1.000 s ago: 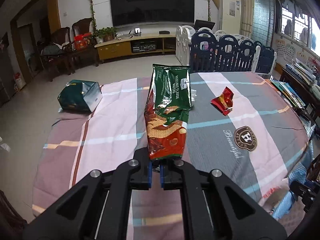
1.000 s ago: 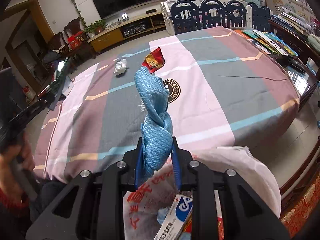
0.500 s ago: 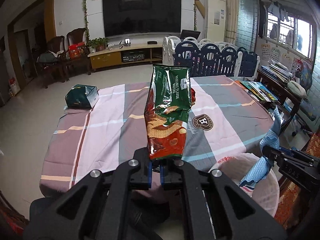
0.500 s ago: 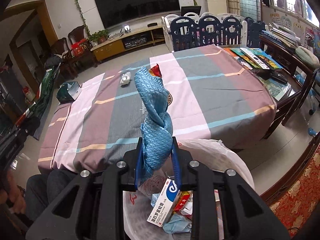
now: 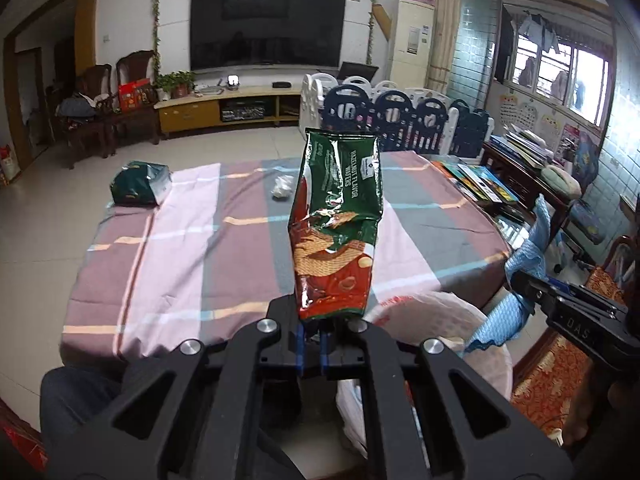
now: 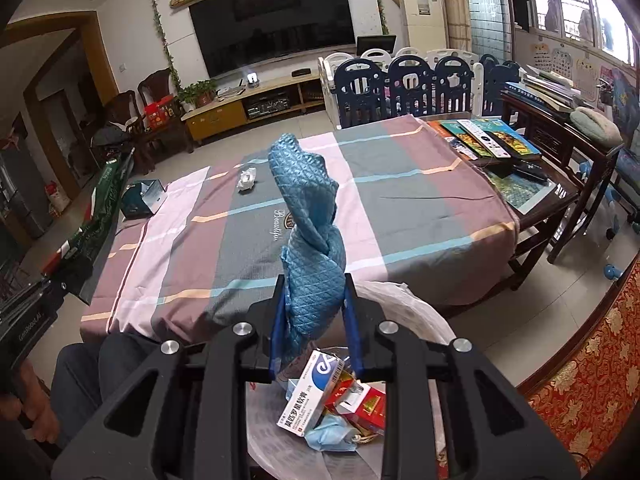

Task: Collect trash
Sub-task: 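Carry the cloth and snack bag to the wastebasket and open both grippers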

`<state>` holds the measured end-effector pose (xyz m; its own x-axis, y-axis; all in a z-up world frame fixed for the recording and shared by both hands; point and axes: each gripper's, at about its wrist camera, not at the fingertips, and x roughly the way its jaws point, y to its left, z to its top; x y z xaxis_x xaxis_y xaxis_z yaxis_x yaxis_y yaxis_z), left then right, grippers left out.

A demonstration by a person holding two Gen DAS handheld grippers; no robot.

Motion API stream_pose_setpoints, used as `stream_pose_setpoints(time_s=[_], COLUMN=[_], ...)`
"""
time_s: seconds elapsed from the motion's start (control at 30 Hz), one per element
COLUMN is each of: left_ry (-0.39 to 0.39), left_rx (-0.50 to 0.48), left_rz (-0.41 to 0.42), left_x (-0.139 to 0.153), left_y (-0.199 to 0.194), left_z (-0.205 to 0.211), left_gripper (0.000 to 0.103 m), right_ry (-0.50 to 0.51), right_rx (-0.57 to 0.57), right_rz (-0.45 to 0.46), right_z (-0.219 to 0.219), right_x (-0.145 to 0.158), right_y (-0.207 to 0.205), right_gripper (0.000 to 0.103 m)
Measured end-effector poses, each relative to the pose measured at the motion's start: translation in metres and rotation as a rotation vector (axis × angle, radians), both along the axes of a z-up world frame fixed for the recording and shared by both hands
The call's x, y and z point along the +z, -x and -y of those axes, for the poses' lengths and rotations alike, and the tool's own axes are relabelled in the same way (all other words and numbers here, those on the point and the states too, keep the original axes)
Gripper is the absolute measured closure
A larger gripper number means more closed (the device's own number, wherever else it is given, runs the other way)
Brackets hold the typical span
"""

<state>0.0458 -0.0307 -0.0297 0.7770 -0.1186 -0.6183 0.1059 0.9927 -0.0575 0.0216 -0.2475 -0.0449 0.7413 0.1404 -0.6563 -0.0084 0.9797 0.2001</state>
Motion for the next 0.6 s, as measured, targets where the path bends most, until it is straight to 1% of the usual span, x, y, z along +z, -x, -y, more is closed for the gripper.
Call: stream_pose_setpoints(time_s=[0.1,0.23,0.37,0.5,0.6], left_ry=[-0.026,-0.051,-0.058,-0.056,-0.069], left_rx=[-0.049,-0.122,-0.204,-0.282,-0.320], left_rz=[-0.012,-0.057,-0.123,-0.158,-0.191], left_x=[-0.005,-0.019,-0.039,-0.055,-0.066], left_y=[0.005,0.003,0.001,0.004,0.002], left_z=[0.016,0.036,0.057,0.074,0.085], left_gripper=[0.097,0.097,0.097,0.097,0.097], right_ry=[-0.003,-0.001,-0.015,-0.027,-0.027], right_rx=[-0.020,-0.056,-0.089,-0.104,-0.106], right_rz=[0.001,-0.011,-0.040,-0.053,-0.057], right_z=[0.010,0.025,0.039,0.045,0.046], right_x=[0.000,-0.005,-0.014,-0.021,-0.023], right_y=[0.008,0.014,0.016,0.018,0.019], right_gripper=[0.076,0.076,0.076,0.076,0.076])
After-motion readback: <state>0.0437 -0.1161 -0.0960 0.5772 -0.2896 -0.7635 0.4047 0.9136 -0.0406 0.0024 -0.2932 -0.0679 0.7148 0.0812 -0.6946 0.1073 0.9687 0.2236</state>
